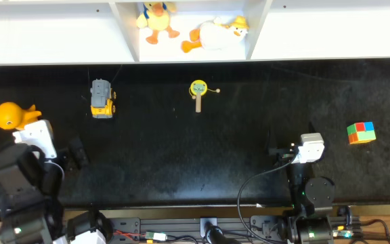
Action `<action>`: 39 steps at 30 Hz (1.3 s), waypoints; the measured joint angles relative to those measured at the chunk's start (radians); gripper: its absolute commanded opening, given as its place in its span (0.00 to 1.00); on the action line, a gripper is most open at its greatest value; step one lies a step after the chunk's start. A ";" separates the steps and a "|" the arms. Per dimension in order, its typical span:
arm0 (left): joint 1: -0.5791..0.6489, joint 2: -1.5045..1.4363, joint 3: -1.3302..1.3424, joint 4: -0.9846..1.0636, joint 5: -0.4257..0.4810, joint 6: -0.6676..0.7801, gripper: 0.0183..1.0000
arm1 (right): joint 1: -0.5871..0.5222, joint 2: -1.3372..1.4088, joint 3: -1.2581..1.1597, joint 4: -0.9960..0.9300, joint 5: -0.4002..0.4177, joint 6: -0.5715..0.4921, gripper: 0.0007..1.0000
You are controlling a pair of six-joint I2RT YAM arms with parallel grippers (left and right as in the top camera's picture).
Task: Store Toys
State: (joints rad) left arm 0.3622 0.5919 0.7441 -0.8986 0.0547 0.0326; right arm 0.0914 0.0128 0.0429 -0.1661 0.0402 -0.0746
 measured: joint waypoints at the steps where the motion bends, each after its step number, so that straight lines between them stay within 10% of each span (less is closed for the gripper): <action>1: 0.027 0.016 0.014 0.001 0.018 0.021 1.00 | 0.000 0.000 0.000 0.000 0.000 0.000 1.00; 27: 0.629 0.345 0.177 0.065 0.472 0.533 1.00 | 0.000 0.000 0.000 0.000 0.000 0.001 1.00; 39: 0.681 0.443 0.179 0.071 0.534 0.727 1.00 | 0.000 0.000 0.000 0.000 0.000 0.000 1.00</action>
State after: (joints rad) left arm 1.0435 1.0344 0.9226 -0.8280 0.5884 0.7601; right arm 0.0914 0.0128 0.0429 -0.1661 0.0399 -0.0742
